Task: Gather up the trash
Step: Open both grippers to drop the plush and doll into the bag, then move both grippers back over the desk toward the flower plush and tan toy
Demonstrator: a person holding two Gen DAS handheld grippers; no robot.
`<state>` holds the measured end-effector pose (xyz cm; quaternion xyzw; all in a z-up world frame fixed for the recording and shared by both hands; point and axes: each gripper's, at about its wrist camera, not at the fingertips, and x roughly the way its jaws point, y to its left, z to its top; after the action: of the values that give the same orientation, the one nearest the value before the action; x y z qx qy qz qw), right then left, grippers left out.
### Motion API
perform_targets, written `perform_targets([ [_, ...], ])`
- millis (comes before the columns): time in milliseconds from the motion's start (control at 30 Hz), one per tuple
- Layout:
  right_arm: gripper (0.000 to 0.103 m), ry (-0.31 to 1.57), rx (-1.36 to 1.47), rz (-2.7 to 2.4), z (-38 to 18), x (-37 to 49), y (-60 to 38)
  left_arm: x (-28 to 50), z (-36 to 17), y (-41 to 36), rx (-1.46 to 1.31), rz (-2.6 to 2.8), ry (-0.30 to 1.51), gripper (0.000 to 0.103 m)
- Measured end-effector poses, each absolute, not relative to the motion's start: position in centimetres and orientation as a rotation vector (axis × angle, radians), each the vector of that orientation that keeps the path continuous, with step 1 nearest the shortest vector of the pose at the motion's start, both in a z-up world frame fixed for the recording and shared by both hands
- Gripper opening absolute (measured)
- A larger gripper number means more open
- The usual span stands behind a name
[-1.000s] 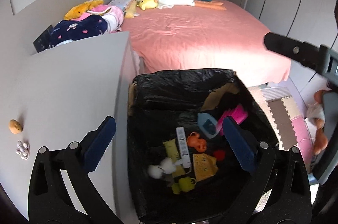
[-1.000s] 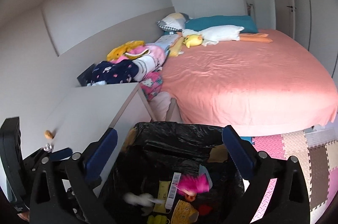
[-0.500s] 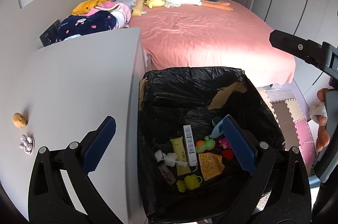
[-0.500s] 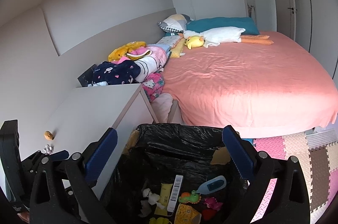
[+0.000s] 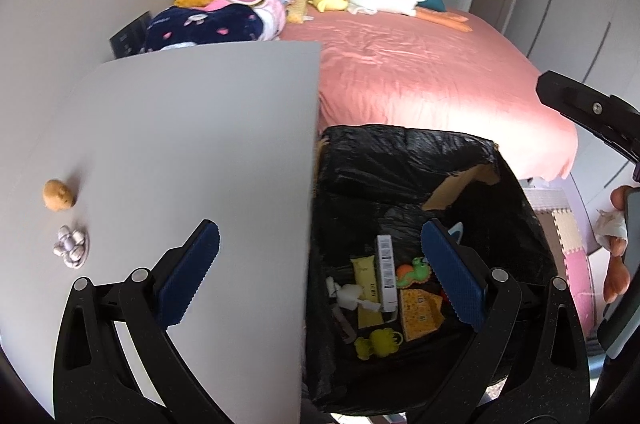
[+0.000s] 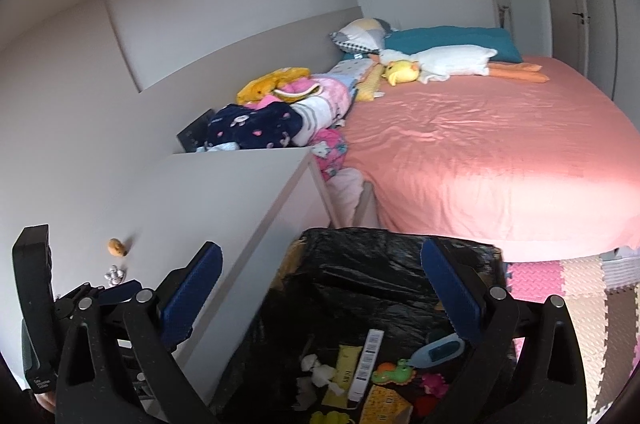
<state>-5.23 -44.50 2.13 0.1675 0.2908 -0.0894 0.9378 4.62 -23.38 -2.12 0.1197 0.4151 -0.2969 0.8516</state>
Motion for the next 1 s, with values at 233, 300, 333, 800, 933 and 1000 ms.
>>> perform_targets([
  [233, 0.099, 0.605, 0.324, -0.127, 1.8, -3.5, -42.3, 5.7, -2.6, -21.0, 0.231, -0.566, 0.876, 0.098],
  [300, 0.099, 0.613, 0.320, -0.114, 1.7, -2.9, -41.6, 5.9, -2.6, -20.4, 0.226, -0.555, 0.876, 0.098],
  [333, 0.099, 0.615, 0.319, -0.109, 1.7, -2.6, -41.3, 6.0, -2.6, -20.1, 0.223, -0.549, 0.875, 0.098],
  [800, 0.099, 0.639, 0.307, -0.002, 1.1, 1.4, -36.4, 8.7, -3.2, -14.4, 0.178, -0.426, 0.868, 0.098],
  [933, 0.099, 0.635, 0.306, 0.023, 1.0, 2.3, -35.0, 9.5, -3.5, -12.6, 0.148, -0.389, 0.866, 0.098],
  [1000, 0.099, 0.635, 0.303, 0.039, 1.0, 2.9, -34.3, 9.8, -3.5, -11.7, 0.134, -0.369, 0.855, 0.098],
])
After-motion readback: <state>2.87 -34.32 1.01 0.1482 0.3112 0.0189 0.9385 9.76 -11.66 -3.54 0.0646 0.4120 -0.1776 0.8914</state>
